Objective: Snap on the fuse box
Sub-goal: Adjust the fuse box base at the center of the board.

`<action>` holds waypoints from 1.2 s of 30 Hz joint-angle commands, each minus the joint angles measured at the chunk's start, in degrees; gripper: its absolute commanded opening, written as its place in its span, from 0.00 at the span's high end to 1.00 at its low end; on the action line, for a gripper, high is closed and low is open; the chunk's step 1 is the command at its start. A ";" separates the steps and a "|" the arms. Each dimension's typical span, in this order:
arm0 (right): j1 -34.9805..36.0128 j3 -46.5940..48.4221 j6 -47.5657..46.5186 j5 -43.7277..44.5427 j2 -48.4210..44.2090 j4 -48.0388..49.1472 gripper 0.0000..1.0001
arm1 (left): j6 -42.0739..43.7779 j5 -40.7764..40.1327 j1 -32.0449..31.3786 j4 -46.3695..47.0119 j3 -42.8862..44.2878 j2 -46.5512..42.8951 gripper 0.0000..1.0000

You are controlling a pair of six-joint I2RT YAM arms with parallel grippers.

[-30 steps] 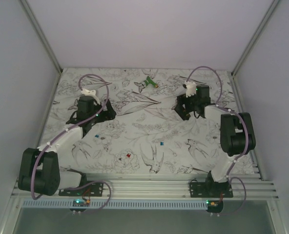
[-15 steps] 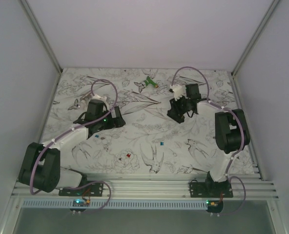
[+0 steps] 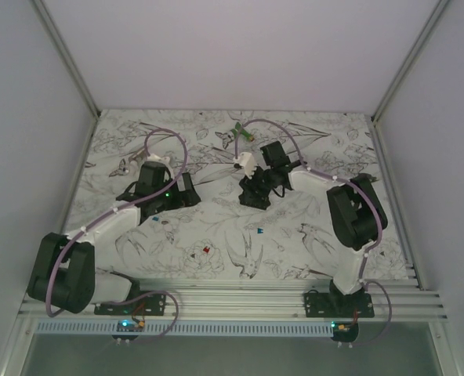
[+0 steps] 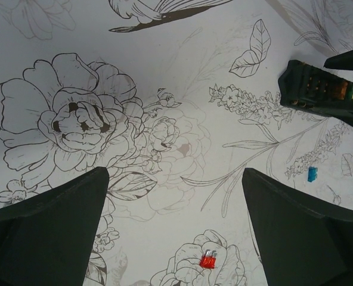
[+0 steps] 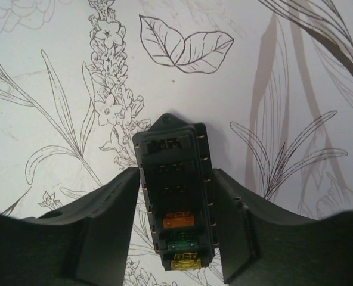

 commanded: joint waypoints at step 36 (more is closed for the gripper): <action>-2.70 -9.99 23.29 23.32 -6.35 10.54 0.40 | -1.70 1.68 -0.89 -2.57 -0.21 0.53 0.00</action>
